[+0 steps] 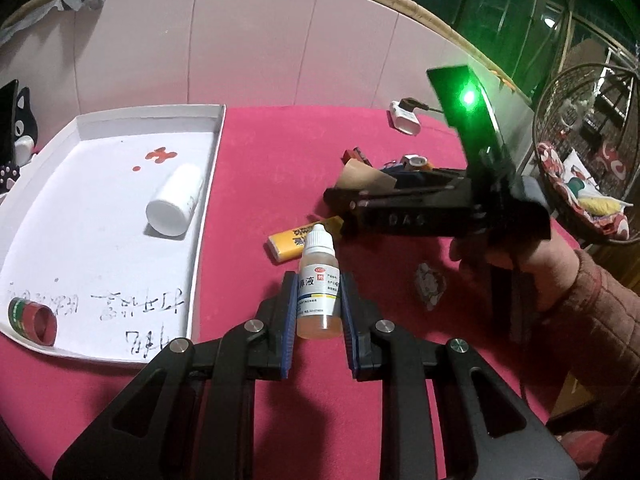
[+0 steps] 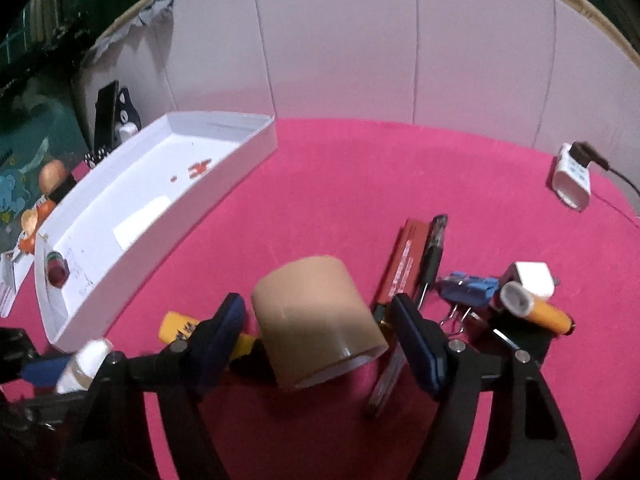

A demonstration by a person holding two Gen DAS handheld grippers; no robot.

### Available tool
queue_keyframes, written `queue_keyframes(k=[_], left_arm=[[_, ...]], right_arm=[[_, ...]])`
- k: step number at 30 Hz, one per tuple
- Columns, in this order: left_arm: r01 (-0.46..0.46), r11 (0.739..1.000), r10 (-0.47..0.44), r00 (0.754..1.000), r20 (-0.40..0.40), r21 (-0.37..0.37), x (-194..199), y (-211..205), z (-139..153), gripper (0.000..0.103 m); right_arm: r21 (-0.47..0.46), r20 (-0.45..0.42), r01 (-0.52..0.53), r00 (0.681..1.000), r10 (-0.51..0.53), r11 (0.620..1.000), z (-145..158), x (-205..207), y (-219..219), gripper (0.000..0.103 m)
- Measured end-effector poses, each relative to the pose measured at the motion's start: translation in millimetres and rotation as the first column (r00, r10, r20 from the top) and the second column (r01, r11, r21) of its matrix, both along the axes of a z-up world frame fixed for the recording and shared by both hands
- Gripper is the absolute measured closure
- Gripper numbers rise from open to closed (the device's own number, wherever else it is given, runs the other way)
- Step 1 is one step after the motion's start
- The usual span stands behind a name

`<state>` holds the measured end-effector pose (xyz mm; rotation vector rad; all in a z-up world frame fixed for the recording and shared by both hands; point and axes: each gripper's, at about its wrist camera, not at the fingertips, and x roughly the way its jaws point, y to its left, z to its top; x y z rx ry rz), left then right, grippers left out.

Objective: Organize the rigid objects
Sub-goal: 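Carry the eye-drop bottle and tape roll into the tray and open both grippers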

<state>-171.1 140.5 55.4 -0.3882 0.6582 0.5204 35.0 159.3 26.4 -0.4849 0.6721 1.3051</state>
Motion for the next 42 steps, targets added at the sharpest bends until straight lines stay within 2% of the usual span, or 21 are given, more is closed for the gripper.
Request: queue_keyframes(k=[1, 2, 6, 10, 15, 19, 22, 28, 42], left_arm=[[-0.002, 1.0, 0.002, 1.0, 0.004, 0.003, 0, 0, 1, 0.083], [-0.003, 1.0, 0.003, 1.0, 0.007, 0.005, -2, -1, 3, 0.083], [-0.015, 1.0, 0.015, 1.0, 0.026, 0.019, -4, 3, 9, 0.083], [-0.044, 0.998, 0.041, 0.998, 0.053, 0.051, -11, 6, 20, 0.083], [-0.09, 0.99, 0.081, 0.993, 0.085, 0.113, -22, 6, 40, 0.083], [-0.148, 0.975, 0.13, 0.984, 0.12, 0.165, -34, 6, 57, 0.083], [-0.197, 0.958, 0.17, 0.975, 0.143, 0.208, -43, 5, 67, 0.083], [-0.255, 0.938, 0.219, 0.961, 0.17, 0.236, -62, 6, 77, 0.083], [-0.334, 0.907, 0.281, 0.934, 0.221, 0.258, -100, 0, 90, 0.083]], right_arm=[[-0.002, 0.019, -0.004, 1.0, 0.004, 1.0, 0, -2, 0, 0.031], [-0.005, 0.039, -0.015, 0.999, 0.015, 1.0, 0, -5, 0, 0.04], [-0.005, 0.054, -0.002, 0.999, 0.002, 1.0, 3, -8, -2, 0.04], [0.099, 0.015, 0.037, 0.999, -0.039, 0.994, 24, -9, -22, 0.04], [0.26, 0.004, 0.045, 0.999, -0.048, 0.964, 69, -23, -56, 0.04], [0.359, 0.011, 0.03, 0.999, -0.036, 0.933, 101, -39, -77, 0.04], [0.4, 0.005, 0.014, 1.0, -0.018, 0.916, 115, -47, -85, 0.04], [0.441, 0.016, -0.011, 1.0, 0.004, 0.897, 129, -62, -98, 0.04], [0.463, 0.038, -0.061, 0.998, 0.049, 0.884, 144, -90, -99, 0.04]])
